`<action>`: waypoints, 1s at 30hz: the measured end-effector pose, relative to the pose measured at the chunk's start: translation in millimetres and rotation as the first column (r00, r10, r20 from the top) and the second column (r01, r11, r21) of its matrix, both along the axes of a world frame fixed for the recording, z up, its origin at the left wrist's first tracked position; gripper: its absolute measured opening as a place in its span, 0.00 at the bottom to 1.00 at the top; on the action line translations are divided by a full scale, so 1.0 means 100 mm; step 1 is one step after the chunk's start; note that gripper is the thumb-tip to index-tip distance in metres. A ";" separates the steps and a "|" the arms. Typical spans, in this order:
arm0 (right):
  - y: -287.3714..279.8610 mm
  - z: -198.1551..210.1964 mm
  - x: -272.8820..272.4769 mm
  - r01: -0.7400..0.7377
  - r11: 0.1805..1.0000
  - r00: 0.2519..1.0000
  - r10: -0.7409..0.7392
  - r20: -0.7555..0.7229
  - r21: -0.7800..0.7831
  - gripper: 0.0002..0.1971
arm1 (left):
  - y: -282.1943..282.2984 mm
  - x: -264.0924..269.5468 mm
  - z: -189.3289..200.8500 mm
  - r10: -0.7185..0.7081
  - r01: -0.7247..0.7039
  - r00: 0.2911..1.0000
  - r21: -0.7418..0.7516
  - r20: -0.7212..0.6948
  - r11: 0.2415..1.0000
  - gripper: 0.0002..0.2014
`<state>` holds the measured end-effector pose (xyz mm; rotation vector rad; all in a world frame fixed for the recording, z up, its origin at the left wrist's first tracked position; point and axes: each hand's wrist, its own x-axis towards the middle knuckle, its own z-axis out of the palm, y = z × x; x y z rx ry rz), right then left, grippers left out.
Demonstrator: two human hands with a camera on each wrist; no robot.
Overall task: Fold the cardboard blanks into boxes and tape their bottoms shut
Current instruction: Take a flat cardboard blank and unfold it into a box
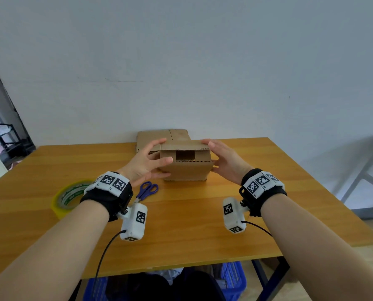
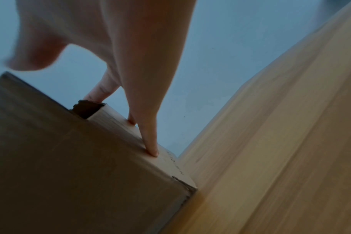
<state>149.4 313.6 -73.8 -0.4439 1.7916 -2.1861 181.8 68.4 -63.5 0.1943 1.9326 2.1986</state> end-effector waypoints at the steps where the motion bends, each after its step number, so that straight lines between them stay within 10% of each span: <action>1: -0.01 0.00 0.01 -0.004 1.000 1.000 0.005 -0.022 0.028 0.24 | -0.01 0.00 -0.01 -0.006 0.006 1.000 -0.010 -0.007 1.000 0.38; 18: -0.07 -0.01 0.02 0.040 0.999 0.996 -0.039 -0.085 0.014 0.23 | -0.03 -0.07 -0.08 0.089 -0.142 0.974 -0.256 -0.207 0.956 0.18; 30: -0.13 0.05 -0.03 0.162 0.967 0.978 -0.132 -0.159 0.195 0.16 | 0.01 -0.10 -0.14 -0.117 -0.253 0.873 -0.645 -0.473 0.721 0.36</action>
